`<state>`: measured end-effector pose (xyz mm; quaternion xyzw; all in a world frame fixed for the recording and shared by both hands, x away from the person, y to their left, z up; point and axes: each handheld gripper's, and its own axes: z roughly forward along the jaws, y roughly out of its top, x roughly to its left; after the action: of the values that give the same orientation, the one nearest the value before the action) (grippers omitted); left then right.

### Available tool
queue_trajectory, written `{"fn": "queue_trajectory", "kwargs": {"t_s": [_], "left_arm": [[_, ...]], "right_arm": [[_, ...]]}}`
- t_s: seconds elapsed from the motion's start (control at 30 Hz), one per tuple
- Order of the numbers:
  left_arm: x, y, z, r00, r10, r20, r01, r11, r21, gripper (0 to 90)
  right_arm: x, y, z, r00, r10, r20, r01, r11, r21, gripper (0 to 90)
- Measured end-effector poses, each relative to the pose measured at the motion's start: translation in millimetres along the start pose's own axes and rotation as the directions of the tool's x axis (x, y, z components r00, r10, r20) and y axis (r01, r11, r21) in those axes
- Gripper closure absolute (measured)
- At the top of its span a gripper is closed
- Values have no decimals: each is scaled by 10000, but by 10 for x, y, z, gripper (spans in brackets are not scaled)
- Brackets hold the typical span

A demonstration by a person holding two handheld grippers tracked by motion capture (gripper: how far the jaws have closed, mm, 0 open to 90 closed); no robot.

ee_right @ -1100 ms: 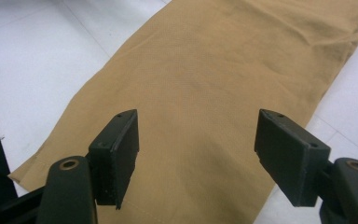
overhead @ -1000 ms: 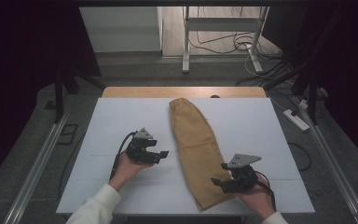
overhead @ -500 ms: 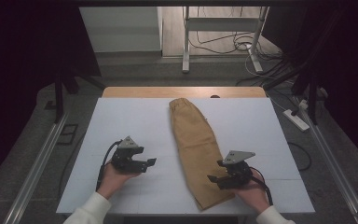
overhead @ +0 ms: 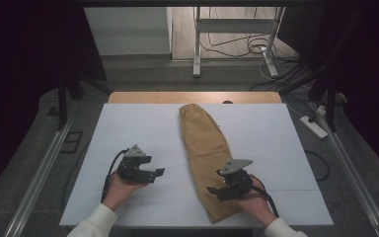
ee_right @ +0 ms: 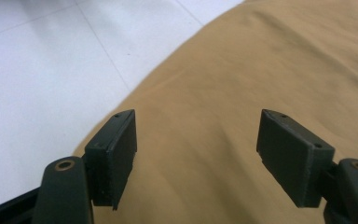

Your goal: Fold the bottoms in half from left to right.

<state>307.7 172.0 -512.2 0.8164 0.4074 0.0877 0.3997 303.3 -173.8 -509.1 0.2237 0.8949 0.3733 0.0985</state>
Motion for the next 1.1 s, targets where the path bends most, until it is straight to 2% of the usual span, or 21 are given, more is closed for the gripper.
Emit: {"fn": "queue_trajectory", "kwargs": {"t_s": [0.27,0.53,0.83,1.0,1.1], "left_arm": [[24,6,-21,9999,-98,37,98,9999,-116,240],[20,14,-24,10000,-37,45,37,9999,-145,242],[13,17,3,10000,-8,86,9,9999,-100,242],[29,15,-4,10000,-32,60,33,9999,-119,242],[29,15,-10,10000,-33,60,34,9999,-145,242]], "right_arm": [[106,174,120,9998,-162,-71,161,9998,-111,281],[174,260,270,9988,-490,-56,491,9988,85,281],[188,254,437,9977,-602,317,575,9951,810,263],[204,231,478,9932,-912,729,810,9879,1323,259],[173,223,470,9934,-835,793,719,9877,1389,257]]}}
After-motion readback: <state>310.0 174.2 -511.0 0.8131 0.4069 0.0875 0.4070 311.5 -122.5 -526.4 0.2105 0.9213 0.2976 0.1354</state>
